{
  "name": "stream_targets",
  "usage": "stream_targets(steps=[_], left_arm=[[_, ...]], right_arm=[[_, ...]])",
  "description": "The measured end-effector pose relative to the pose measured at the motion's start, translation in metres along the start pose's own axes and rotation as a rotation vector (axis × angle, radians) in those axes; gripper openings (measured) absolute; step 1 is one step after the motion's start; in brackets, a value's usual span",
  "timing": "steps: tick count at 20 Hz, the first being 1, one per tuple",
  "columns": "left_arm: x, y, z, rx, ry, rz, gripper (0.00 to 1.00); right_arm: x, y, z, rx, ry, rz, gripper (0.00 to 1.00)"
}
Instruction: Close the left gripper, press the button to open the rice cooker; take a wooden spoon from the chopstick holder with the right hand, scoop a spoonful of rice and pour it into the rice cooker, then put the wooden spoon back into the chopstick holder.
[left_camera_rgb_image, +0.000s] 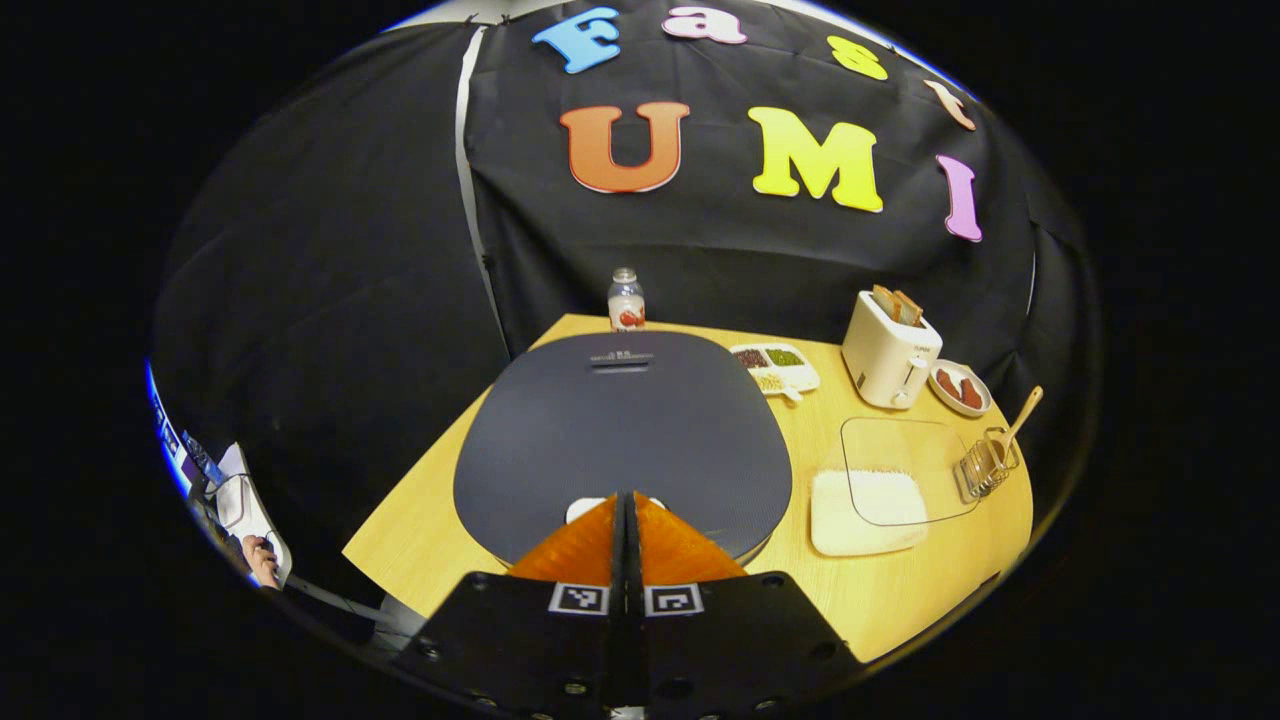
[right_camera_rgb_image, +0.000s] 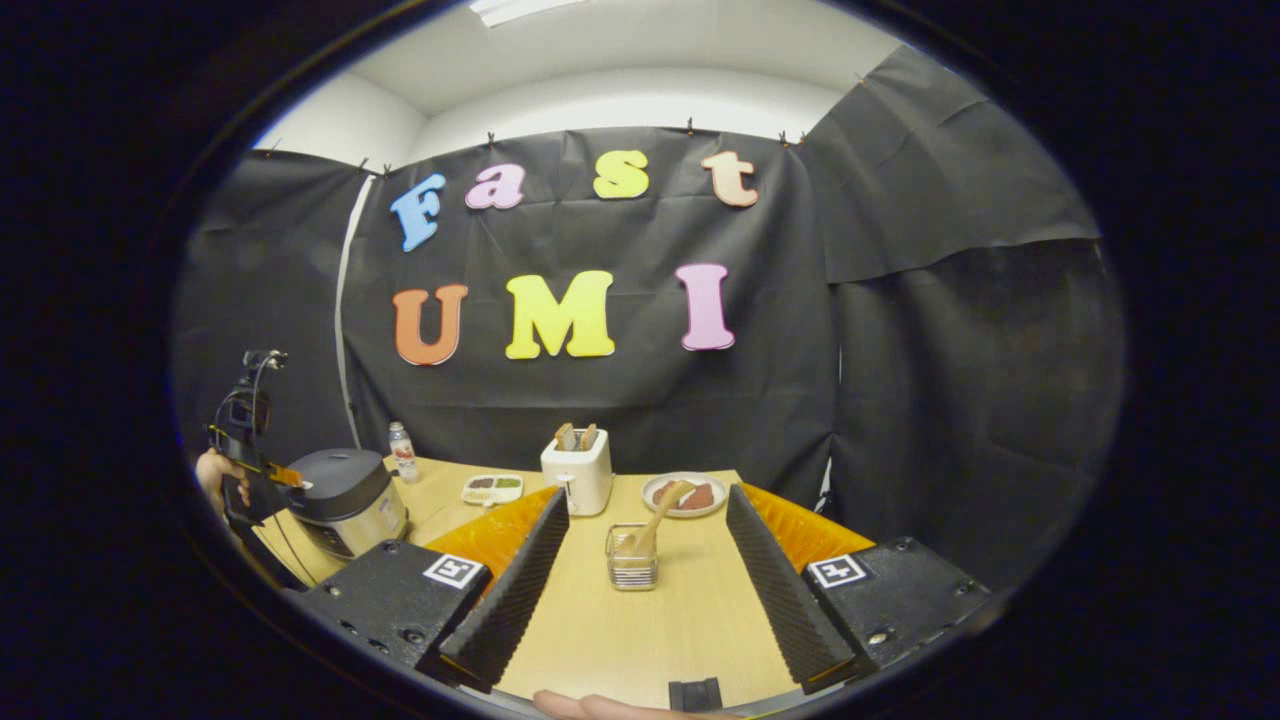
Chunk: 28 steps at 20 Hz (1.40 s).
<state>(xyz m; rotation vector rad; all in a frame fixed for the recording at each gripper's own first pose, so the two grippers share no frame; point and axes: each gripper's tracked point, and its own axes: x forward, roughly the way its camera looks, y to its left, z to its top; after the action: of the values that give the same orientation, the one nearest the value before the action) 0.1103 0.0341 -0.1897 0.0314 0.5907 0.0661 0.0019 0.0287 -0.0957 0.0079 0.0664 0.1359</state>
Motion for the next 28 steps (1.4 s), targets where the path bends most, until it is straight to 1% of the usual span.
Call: stream_targets(steps=[2,3,5,6,7,8,10,11,13,14,15,16,17,18,19,20,21,22,23,26,27,28], left_arm=[[0.007,0.001,-0.008,-0.003,0.035,-0.008,0.0],[0.008,0.0,-0.007,-0.011,0.028,-0.02,0.0],[0.009,0.001,-0.006,-0.05,0.036,-0.035,0.0],[0.013,0.002,-0.01,-0.069,0.058,-0.032,0.0],[0.01,0.001,-0.005,-0.056,0.029,-0.019,0.0],[0.012,0.001,-0.014,-0.03,0.036,-0.001,0.0],[0.014,0.0,-0.012,0.039,0.019,0.044,0.0],[0.015,0.001,-0.012,0.039,0.026,0.057,0.0],[0.011,0.0,-0.006,0.006,0.05,0.054,0.0],[0.006,0.001,-0.002,-0.017,0.042,0.052,0.0],[0.0,-0.001,0.007,-0.04,0.01,0.049,0.0],[-0.006,-0.001,0.02,-0.01,-0.072,0.068,0.0],[-0.022,0.001,0.04,0.036,-0.171,0.101,0.0],[-0.039,0.001,0.056,0.065,-0.243,0.128,0.0],[-0.056,-0.01,0.059,0.05,-0.248,0.092,0.0],[-0.076,-0.031,0.061,0.019,-0.258,0.024,0.0],[-0.092,-0.044,0.066,-0.008,-0.283,-0.029,0.01],[-0.107,-0.049,0.073,-0.017,-0.311,-0.048,0.07],[-0.118,-0.051,0.076,-0.011,-0.332,-0.059,0.22],[-0.14,-0.054,0.075,0.002,-0.365,-0.047,0.7],[-0.148,-0.054,0.076,0.0,-0.377,-0.041,0.77],[-0.15,-0.052,0.077,0.001,-0.395,-0.031,0.77]], right_arm=[[-0.012,0.006,0.008,-0.023,-0.036,0.018,1.0],[-0.017,0.006,0.014,-0.038,-0.058,0.019,1.0],[-0.026,0.005,0.021,-0.054,-0.097,0.007,1.0],[-0.029,0.005,0.02,-0.06,-0.107,0.004,1.0],[-0.031,0.007,0.021,-0.062,-0.112,0.006,1.0],[-0.033,0.007,0.02,-0.061,-0.114,0.009,0.99],[-0.034,0.006,0.016,-0.054,-0.106,0.009,1.0],[-0.034,0.005,0.014,-0.05,-0.098,0.008,1.0],[-0.034,-0.001,0.009,-0.044,-0.079,-0.001,1.0],[-0.035,-0.004,0.007,-0.041,-0.073,-0.008,1.0],[-0.035,-0.006,0.006,-0.041,-0.071,-0.011,1.0],[-0.036,-0.008,0.006,-0.042,-0.071,-0.016,1.0],[-0.034,-0.011,0.006,-0.039,-0.072,-0.025,1.0],[-0.033,-0.015,0.004,-0.029,-0.067,-0.035,1.0],[-0.031,-0.018,0.0,-0.02,-0.056,-0.043,1.0],[-0.03,-0.019,-0.003,-0.013,-0.046,-0.047,1.0],[-0.029,-0.019,-0.005,-0.008,-0.037,-0.046,1.0],[-0.027,-0.019,-0.007,0.0,-0.03,-0.043,1.0],[-0.026,-0.018,-0.009,0.006,-0.022,-0.039,1.0],[-0.024,-0.018,-0.013,0.009,-0.005,-0.031,1.0],[-0.023,-0.019,-0.013,0.008,-0.003,-0.033,1.0],[-0.023,-0.02,-0.013,0.008,-0.003,-0.034,1.0]])
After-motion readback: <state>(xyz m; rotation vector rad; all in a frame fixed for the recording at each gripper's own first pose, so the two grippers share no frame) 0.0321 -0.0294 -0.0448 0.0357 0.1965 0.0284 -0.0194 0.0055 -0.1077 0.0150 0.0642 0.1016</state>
